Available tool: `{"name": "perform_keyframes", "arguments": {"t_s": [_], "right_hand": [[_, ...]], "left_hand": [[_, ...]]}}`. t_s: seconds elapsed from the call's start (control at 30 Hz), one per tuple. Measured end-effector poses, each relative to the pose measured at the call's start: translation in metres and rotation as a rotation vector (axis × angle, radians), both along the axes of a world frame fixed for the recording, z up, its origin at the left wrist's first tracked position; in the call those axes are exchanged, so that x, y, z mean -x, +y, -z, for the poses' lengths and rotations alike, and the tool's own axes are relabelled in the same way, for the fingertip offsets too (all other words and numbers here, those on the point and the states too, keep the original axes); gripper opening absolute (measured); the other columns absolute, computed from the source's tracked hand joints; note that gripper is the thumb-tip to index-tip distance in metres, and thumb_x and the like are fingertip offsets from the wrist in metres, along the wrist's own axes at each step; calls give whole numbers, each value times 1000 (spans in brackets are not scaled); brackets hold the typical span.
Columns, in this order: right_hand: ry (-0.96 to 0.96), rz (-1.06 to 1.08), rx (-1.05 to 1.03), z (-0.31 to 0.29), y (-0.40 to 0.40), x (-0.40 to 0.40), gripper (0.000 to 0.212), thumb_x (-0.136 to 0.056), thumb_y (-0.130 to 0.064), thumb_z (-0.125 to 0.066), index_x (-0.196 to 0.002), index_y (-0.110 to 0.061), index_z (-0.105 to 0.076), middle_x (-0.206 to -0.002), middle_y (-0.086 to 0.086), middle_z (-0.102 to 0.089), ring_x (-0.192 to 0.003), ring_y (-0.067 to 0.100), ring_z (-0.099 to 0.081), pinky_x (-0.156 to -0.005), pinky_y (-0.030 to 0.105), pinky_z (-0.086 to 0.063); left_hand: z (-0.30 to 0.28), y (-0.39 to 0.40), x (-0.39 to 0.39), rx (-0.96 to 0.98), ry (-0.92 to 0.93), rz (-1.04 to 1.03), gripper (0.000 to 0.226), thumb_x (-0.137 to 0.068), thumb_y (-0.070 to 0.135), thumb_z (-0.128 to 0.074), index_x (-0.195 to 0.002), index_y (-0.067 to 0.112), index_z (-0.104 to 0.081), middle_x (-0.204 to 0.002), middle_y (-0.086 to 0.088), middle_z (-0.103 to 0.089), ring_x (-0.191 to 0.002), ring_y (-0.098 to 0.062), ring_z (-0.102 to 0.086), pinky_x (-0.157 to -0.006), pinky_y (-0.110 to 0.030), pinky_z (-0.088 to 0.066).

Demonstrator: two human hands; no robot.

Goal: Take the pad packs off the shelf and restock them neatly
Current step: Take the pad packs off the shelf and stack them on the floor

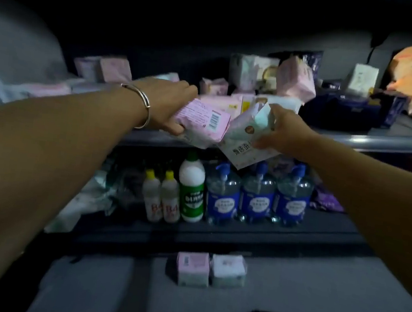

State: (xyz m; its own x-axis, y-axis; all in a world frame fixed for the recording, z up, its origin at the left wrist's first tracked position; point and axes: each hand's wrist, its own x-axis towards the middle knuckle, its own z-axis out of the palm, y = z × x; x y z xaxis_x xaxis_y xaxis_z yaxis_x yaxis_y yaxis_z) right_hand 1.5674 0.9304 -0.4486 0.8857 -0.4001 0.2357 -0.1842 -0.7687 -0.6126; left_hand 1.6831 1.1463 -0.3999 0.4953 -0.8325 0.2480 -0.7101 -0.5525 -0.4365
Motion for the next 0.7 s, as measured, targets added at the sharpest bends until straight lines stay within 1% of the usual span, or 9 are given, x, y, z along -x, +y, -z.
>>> {"name": "perform_keyframes", "arguments": {"t_s": [0.07,0.2,0.27,0.33,0.37,0.43,0.5,0.63,0.7], "right_hand": [[97,25,-39,31,0,9,38,-70,-14,-81,-94,-20,-52,-101,5,-55,-90,19,-52,-64,28,-43],[283,30,-81,101,-1,9,42,-67,-15,-83,-96,-11,-54,-105,8,-60,-95,23,-58,-78,36,-52],[358,12,-81,137,-3,3,36,-67,-15,-82,-86,-14,-50,-100,7,-57,-87,21,-54,-65,29,-48],[422,13,-109,174,-6,-1,42,-69,-15,-80,-77,-20,-39,-95,4,-49,-83,18,-46,-52,22,-35],[448,21,-127,193,-10,-3,45,-70,-15,-80,-77,-20,-36,-95,3,-48,-84,18,-45,-52,21,-34],[487,54,-182,231,-18,-6,44,-69,-14,-80,-76,-20,-37,-98,6,-53,-85,20,-51,-61,26,-44],[500,92,-270,264,-27,-9,41,-68,-11,-80,-86,-15,-44,-103,9,-57,-89,24,-57,-69,33,-51],[524,119,-451,320,-39,-21,47,-68,-3,-79,-101,-12,-47,-106,9,-57,-91,24,-58,-61,26,-49],[499,147,-532,345,-43,-28,50,-67,1,-79,-106,-11,-49,-105,8,-57,-91,23,-57,-66,29,-50]], "left_hand": [[32,-1,7,11,143,1,53,-74,37,-71,-112,13,-44,-109,-9,-55,-93,-30,-57,-69,-31,-40],[113,1,-2,-24,404,-33,55,-71,41,-72,-110,13,-46,-111,-10,-56,-97,-30,-56,-80,-35,-47],[157,0,-10,-33,496,-73,57,-68,43,-72,-110,14,-47,-110,-9,-57,-96,-29,-57,-80,-34,-48],[197,-6,-17,-55,574,-105,55,-70,40,-73,-109,13,-46,-105,-5,-56,-90,-24,-55,-71,-29,-42],[216,-10,-20,-65,610,-119,53,-71,38,-74,-109,13,-46,-104,-4,-56,-87,-22,-52,-68,-28,-38],[251,-18,-29,-66,686,-133,56,-71,35,-75,-113,12,-46,-110,-7,-56,-93,-23,-54,-70,-27,-39],[286,-25,-40,-66,738,-164,61,-70,36,-76,-117,12,-45,-117,-9,-55,-102,-26,-55,-79,-28,-42],[347,-35,-56,-62,823,-230,69,-71,35,-77,-126,10,-42,-128,-11,-49,-114,-27,-50,-94,-31,-41],[371,-36,-60,-68,840,-276,71,-73,32,-77,-128,9,-40,-131,-12,-44,-118,-28,-46,-95,-31,-38]]}}
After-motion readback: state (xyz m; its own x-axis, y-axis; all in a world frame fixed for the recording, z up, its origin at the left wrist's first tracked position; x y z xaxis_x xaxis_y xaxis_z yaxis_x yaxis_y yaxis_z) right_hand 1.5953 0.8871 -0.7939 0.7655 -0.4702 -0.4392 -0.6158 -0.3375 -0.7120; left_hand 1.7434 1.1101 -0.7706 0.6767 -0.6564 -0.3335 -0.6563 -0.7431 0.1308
